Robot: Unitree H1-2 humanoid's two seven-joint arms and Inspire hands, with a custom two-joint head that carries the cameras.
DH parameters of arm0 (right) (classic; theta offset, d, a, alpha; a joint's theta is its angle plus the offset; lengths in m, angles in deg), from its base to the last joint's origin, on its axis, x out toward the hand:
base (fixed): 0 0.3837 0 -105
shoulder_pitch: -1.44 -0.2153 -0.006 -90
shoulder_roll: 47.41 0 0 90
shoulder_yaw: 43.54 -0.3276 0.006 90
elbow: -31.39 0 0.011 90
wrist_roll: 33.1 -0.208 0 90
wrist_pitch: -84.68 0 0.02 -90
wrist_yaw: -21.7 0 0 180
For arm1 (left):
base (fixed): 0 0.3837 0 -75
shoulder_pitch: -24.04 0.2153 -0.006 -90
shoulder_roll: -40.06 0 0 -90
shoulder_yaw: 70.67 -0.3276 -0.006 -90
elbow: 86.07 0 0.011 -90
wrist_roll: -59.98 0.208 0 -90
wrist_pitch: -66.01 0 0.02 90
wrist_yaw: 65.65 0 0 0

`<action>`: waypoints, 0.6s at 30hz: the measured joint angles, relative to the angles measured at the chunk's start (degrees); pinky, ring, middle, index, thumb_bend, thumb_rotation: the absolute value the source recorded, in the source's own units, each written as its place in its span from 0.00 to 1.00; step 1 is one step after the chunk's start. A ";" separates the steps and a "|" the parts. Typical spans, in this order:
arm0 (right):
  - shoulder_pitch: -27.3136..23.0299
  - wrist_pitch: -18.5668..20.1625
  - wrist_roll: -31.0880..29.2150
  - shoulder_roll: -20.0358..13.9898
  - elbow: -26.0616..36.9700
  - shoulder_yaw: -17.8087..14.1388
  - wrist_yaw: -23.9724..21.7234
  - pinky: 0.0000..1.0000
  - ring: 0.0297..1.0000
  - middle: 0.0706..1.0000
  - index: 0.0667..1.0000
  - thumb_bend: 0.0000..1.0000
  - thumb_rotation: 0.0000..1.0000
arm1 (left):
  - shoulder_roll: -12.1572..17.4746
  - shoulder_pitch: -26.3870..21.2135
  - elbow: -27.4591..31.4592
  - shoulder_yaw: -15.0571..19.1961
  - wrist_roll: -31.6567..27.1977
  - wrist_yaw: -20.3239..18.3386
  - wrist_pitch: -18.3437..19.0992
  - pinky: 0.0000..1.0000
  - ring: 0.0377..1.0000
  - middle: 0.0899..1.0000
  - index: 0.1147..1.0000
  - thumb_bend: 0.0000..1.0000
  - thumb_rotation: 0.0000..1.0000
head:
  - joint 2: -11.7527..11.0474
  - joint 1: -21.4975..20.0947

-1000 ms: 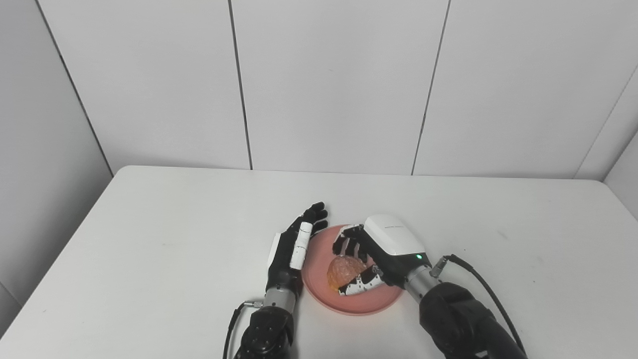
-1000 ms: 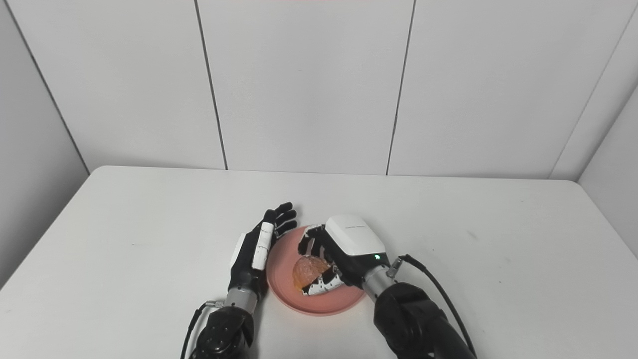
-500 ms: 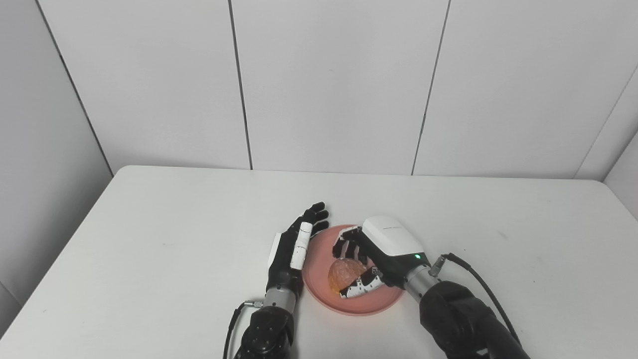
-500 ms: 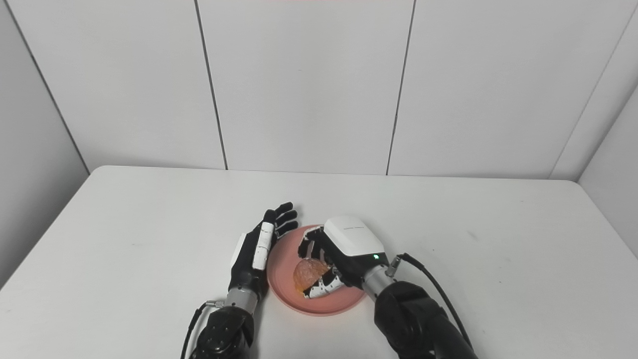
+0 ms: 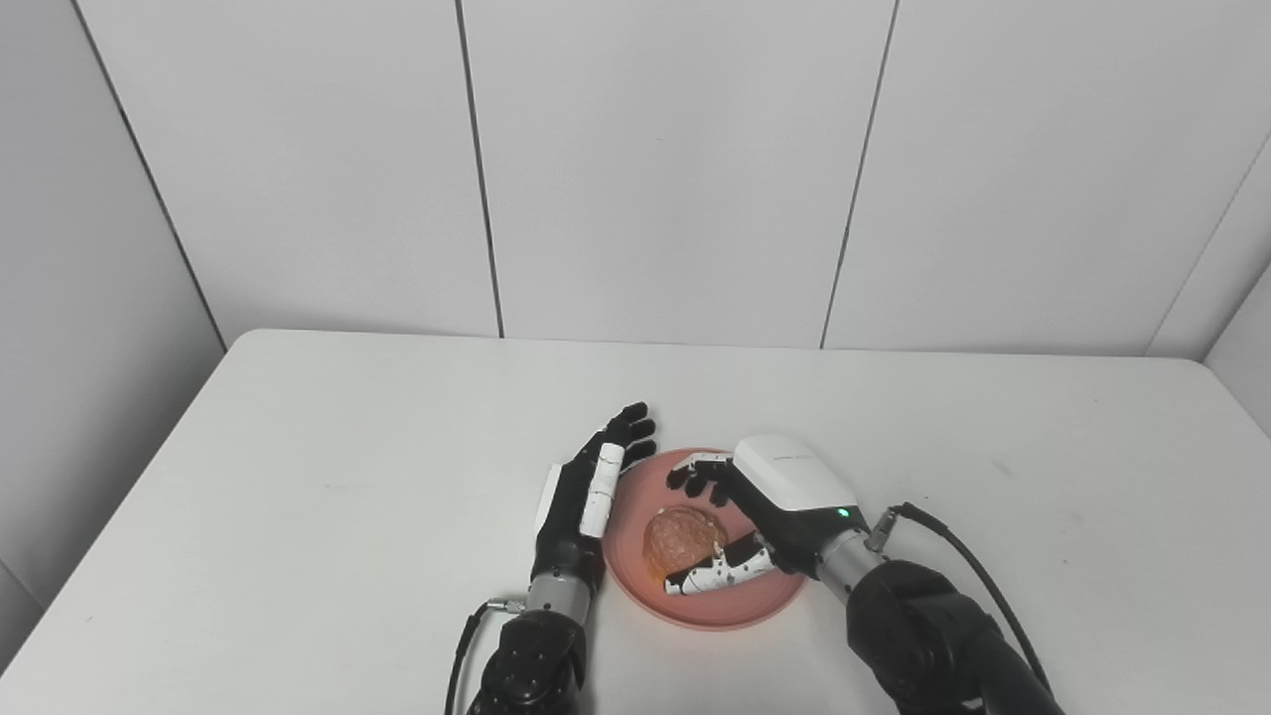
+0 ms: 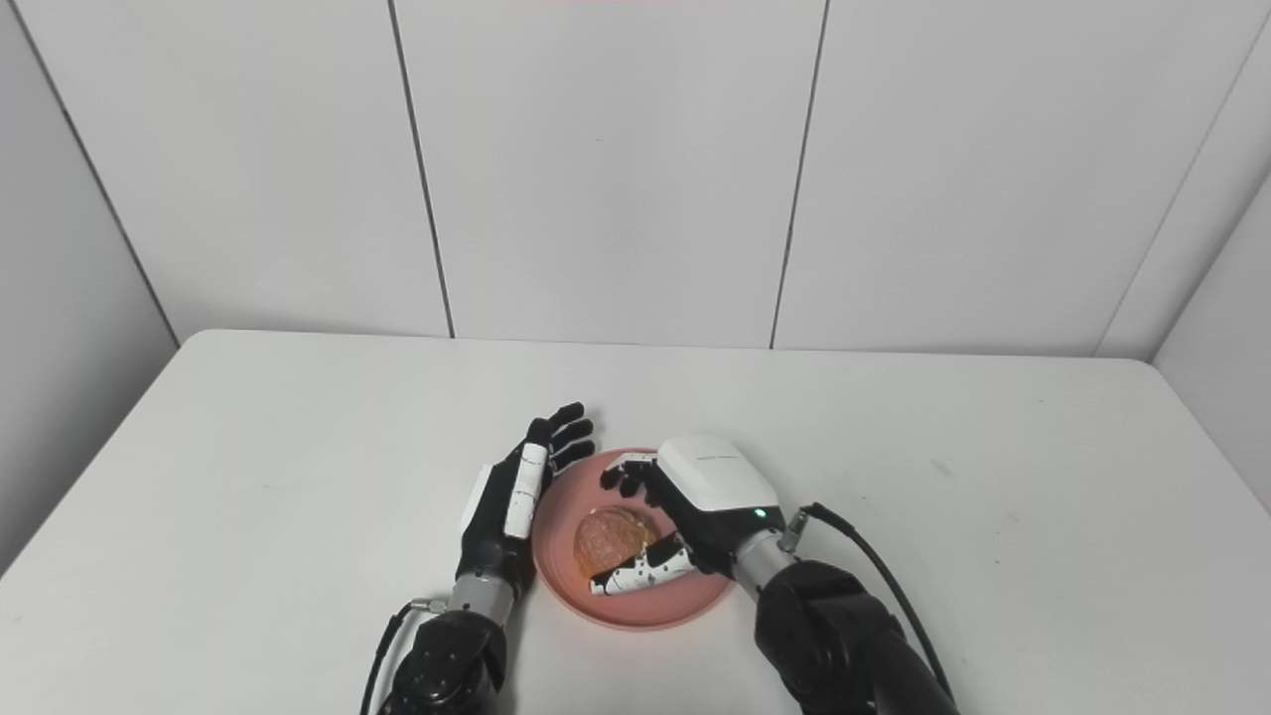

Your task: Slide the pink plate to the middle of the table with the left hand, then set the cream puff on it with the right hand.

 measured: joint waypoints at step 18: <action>4.15 -9.36 -9.39 4.96 -3.29 -9.74 21.20 0.68 0.80 0.84 0.78 0.80 0.85 | -0.45 0.61 -1.78 0.50 1.63 2.69 -5.92 0.85 0.89 0.87 0.80 0.86 0.96 | 0.09 -0.09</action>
